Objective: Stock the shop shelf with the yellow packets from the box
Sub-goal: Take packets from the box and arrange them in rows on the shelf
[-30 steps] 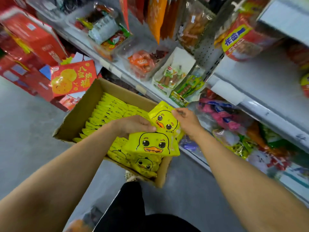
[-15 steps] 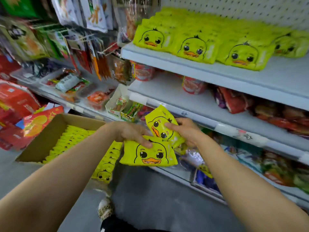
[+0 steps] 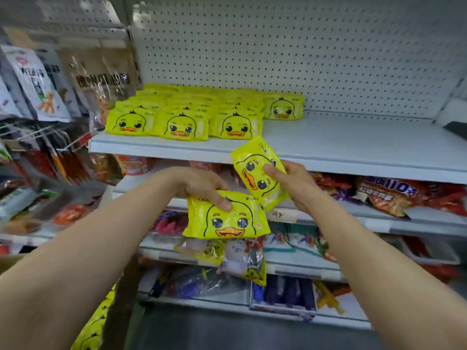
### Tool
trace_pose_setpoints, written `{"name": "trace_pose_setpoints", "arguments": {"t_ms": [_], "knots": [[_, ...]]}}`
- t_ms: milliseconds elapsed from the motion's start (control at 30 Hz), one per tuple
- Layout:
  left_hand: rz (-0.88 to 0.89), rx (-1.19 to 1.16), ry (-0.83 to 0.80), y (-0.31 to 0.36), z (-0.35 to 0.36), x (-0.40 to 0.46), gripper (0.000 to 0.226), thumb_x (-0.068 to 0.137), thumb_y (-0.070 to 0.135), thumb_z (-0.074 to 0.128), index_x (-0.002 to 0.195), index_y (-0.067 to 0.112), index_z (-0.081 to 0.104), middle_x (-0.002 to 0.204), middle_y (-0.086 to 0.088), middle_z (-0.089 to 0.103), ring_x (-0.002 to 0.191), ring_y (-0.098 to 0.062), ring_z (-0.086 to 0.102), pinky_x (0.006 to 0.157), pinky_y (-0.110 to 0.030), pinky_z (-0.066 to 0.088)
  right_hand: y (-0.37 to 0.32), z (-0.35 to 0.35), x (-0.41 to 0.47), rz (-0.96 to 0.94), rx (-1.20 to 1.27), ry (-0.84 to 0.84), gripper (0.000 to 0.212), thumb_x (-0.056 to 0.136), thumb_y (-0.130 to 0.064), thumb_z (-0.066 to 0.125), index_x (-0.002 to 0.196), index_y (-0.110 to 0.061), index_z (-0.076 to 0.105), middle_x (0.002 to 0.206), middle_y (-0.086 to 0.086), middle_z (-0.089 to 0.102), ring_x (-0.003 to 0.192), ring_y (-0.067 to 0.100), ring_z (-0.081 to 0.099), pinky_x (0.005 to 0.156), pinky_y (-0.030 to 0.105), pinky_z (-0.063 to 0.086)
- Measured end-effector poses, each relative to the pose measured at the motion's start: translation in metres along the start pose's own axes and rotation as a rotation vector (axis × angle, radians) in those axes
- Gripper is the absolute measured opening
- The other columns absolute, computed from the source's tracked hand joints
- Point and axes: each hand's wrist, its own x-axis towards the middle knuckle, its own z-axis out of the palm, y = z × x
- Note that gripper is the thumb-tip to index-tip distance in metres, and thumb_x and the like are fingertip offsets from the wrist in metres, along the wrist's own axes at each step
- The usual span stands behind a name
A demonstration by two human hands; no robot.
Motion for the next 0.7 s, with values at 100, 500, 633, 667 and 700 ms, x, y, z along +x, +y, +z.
{"name": "trace_pose_setpoints", "arguments": {"t_ms": [100,500,633,667,700], "knots": [[0.028,0.050,0.029,0.028,-0.010,0.014,0.026,0.084,0.018,0.073,0.109,0.010,0.066,0.096,-0.002,0.076,0.084,-0.018,0.073,0.066,-0.026,0.057,-0.016,-0.026,0.008,0.000,0.077,0.079,0.018,0.088,-0.029,0.072,0.097,-0.014,0.073,0.092,0.009,0.077,0.083,0.025,0.073,0.085,0.054,0.058],[0.175,0.225,0.139,0.102,-0.097,0.109,0.034,0.080,0.025,0.078,0.109,0.010,0.069,0.101,-0.007,0.075,0.093,-0.025,0.072,0.082,-0.039,0.059,-0.069,-0.099,0.096,-0.139,0.099,0.350,0.009,0.087,-0.027,0.074,0.085,-0.018,0.072,0.080,-0.001,0.077,0.075,0.019,0.073,0.078,0.040,0.059],[0.235,0.274,0.140,0.128,-0.136,0.144,0.029,0.079,0.031,0.078,0.104,0.017,0.072,0.099,-0.002,0.076,0.093,-0.020,0.071,0.084,-0.034,0.057,-0.086,-0.129,0.130,-0.181,0.100,0.436,0.011,0.088,-0.028,0.073,0.086,-0.017,0.072,0.084,0.003,0.077,0.073,0.020,0.073,0.068,0.037,0.061],[0.248,0.314,0.154,0.133,-0.145,0.154,0.032,0.079,0.034,0.079,0.105,0.016,0.072,0.101,-0.003,0.075,0.097,-0.020,0.070,0.089,-0.036,0.055,-0.089,-0.135,0.136,-0.189,0.103,0.455,0.012,0.088,-0.028,0.073,0.086,-0.016,0.072,0.084,0.004,0.077,0.072,0.020,0.073,0.066,0.037,0.061],[0.256,0.352,0.167,0.139,-0.153,0.165,0.036,0.078,0.037,0.079,0.106,0.015,0.072,0.104,-0.004,0.074,0.101,-0.021,0.068,0.094,-0.039,0.053,-0.090,-0.141,0.142,-0.196,0.105,0.472,0.013,0.087,-0.029,0.073,0.086,-0.016,0.072,0.084,0.004,0.077,0.073,0.020,0.073,0.067,0.039,0.062]]}}
